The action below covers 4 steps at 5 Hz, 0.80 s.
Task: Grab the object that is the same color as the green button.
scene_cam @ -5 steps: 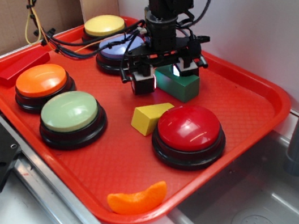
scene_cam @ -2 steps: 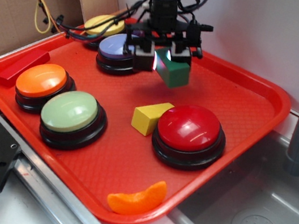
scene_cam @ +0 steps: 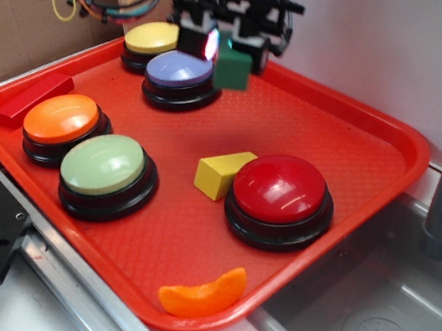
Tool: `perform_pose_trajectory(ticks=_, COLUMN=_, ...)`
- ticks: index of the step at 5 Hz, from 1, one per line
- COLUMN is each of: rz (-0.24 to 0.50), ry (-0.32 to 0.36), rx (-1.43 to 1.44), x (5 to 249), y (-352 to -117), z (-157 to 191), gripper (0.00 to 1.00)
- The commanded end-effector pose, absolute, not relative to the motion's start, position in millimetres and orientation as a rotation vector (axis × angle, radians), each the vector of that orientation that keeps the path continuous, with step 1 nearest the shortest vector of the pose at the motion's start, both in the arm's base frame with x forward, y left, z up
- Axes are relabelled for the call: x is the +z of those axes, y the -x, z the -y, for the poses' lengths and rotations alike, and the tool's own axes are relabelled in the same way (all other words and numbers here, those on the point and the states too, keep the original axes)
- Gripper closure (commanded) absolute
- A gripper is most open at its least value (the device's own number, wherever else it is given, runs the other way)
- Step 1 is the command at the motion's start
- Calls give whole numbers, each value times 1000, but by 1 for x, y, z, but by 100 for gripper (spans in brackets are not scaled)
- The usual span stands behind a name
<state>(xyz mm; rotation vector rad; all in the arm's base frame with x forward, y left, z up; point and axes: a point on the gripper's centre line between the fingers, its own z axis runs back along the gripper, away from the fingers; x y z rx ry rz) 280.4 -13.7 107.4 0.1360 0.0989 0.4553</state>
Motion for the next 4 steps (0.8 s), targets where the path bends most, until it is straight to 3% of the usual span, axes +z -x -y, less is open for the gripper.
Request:
perform_pose_trajectory(ticks=1, rz=100, ry=-15, rx=150, x=177, y=-257, z=-5, gripper=100)
perform_pose_trajectory(ticks=3, rz=154, ry=72, rx=207, x=193, y=-216, z=-21, gripper=100)
perform_pose_trajectory(ticks=4, rz=116, ry=53, rx=329, x=186, y=-210, z=-26, gripper=100)
